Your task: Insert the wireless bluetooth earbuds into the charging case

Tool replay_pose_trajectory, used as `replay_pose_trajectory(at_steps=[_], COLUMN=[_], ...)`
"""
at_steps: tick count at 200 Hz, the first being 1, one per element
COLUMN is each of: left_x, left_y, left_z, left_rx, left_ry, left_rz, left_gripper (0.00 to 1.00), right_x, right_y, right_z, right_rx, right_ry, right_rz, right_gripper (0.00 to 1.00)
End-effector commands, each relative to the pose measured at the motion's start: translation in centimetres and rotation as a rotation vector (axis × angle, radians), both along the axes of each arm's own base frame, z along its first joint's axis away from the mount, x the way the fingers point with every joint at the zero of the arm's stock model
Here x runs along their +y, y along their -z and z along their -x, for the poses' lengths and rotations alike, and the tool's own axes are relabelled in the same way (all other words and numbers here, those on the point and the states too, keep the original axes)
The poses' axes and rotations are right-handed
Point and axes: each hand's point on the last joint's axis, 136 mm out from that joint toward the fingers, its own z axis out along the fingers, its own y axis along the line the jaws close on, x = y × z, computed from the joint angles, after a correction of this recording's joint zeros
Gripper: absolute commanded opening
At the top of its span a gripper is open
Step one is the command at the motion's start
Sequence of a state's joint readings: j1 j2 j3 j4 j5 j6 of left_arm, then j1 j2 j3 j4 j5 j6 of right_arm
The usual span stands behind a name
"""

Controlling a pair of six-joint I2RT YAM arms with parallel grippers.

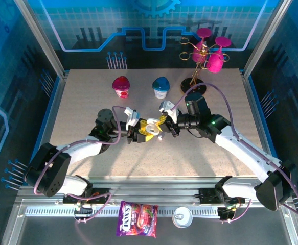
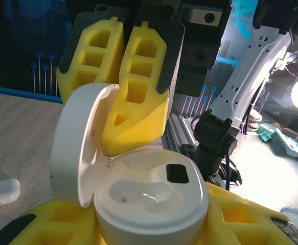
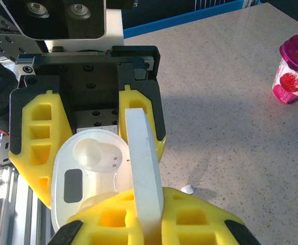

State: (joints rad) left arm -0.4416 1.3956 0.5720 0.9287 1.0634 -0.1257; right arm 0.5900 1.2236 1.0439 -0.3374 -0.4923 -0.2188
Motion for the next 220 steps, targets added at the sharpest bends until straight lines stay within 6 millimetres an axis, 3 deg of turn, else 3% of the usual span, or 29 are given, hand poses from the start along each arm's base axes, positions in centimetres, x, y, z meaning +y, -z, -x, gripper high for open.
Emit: replay_pose_trajectory(at_steps=[1, 53, 90, 162, 192, 220], left_x=[-0.3, -0.1, 0.2, 0.4, 0.3, 0.2], left_y=[-1.2, -1.1, -1.2, -1.3, -1.4, -1.4], left_z=[0.0, -0.9, -1.5, -0.9, -0.7, -0.5], left_rx=[-0.058, -0.064, -0.082, -0.142, -0.125, -0.113], left_ry=[0.025, -0.048, -0.116, -0.108, -0.081, -0.065], left_rz=[0.025, 0.035, 0.057, 0.103, 0.102, 0.099], left_gripper=[0.34, 0.70, 0.80, 0.71, 0.59, 0.56], right_x=[0.5, -0.3, -0.5, 0.0, 0.1, 0.2], right_y=[-1.5, -2.1, -2.5, -3.2, -2.7, -2.3], right_z=[0.8, -0.4, -0.8, -0.3, -0.3, -0.5], right_rx=[-0.041, -0.107, -0.122, -0.104, -0.089, -0.085], right_ry=[-0.030, 0.061, 0.096, 0.066, 0.052, 0.056], right_rz=[-0.004, 0.005, -0.008, -0.062, -0.049, -0.026], right_gripper=[0.05, 0.05, 0.03, 0.02, 0.03, 0.02])
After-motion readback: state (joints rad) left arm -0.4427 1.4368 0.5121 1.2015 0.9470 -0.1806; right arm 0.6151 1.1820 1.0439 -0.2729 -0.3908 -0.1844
